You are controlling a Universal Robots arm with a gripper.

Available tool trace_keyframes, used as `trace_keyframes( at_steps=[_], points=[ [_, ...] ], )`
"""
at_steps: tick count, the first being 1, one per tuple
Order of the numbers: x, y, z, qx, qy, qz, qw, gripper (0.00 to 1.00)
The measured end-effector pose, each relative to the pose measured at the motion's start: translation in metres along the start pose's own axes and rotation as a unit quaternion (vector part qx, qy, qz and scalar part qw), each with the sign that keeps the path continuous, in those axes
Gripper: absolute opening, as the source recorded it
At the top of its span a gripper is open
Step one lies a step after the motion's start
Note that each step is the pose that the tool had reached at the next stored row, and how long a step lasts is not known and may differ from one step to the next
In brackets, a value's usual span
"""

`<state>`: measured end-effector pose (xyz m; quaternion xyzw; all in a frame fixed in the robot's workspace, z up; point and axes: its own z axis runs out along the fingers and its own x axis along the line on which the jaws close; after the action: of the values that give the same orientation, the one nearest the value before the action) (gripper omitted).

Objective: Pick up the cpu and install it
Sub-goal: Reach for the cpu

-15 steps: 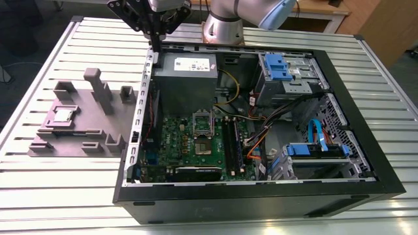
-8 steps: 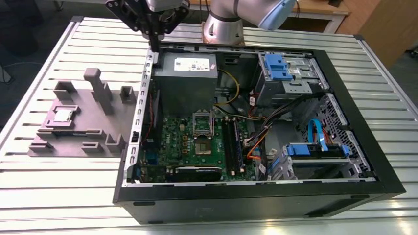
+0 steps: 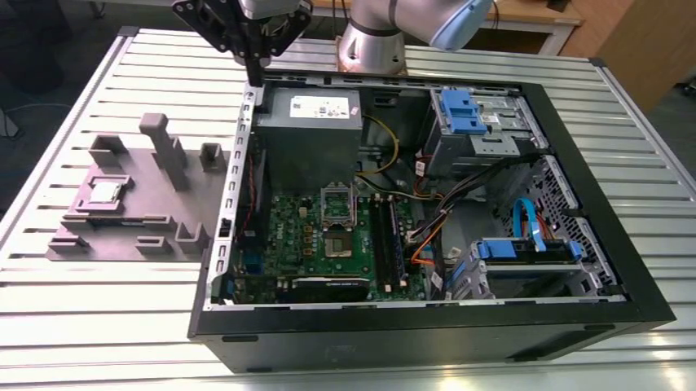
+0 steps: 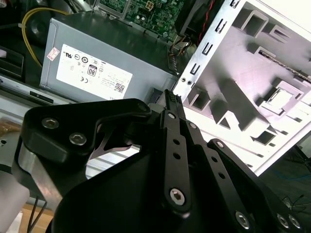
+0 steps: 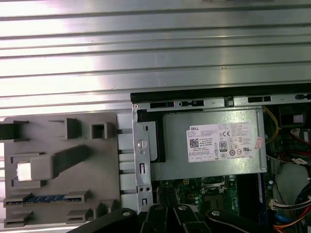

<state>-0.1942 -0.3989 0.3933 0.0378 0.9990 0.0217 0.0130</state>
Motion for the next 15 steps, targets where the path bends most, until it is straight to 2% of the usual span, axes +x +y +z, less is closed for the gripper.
trace_keyframes(
  at_steps=[15],
  points=[
    [0.006, -0.0005, -0.0002, 0.0, 0.0, 0.0, 1.0, 0.11]
  ],
)
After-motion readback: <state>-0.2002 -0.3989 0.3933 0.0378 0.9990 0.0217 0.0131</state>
